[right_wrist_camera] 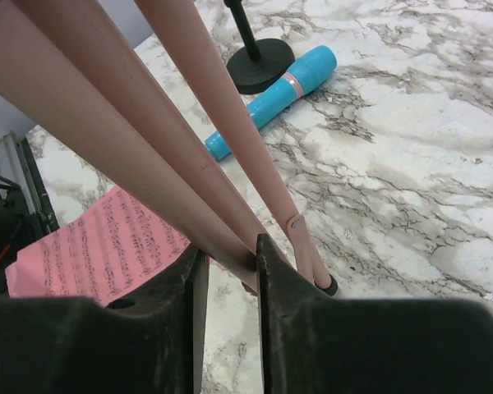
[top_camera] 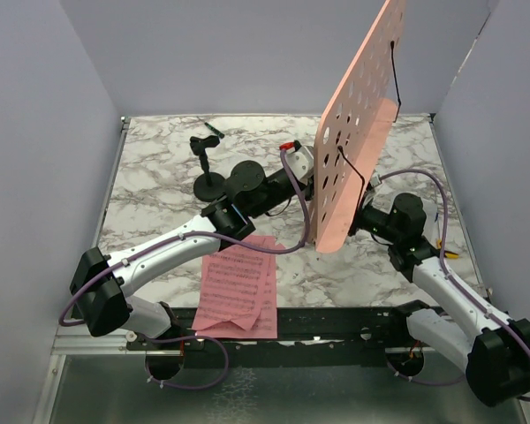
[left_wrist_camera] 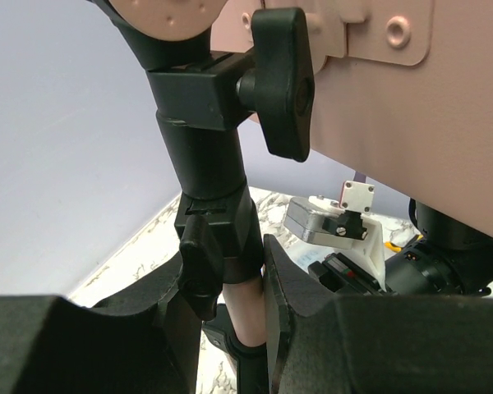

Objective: Set up the instrument practice props

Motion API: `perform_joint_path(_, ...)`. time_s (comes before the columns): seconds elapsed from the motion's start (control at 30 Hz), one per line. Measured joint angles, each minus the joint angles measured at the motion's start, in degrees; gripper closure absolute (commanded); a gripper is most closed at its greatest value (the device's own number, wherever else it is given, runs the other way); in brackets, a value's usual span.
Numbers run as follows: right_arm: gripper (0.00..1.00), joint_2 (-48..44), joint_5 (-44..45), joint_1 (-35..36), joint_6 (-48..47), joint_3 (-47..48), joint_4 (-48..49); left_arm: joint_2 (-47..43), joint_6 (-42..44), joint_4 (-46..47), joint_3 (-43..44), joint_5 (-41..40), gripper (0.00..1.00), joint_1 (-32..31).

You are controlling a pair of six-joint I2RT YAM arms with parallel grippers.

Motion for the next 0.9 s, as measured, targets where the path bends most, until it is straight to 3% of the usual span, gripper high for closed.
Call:
perform_joint_path(0.17, 0.99, 0.11, 0.00, 0.02, -1.46, 0.44, -0.66, 0.00, 0.02, 0.00, 0.00, -0.52, 1.00, 0.00)
perform_joint_path(0.9, 1.00, -4.07, 6.60, 0.68, -2.03, 6.34, -19.37, 0.00, 0.74, -2.05, 1.14, -3.19, 1.00, -0.24)
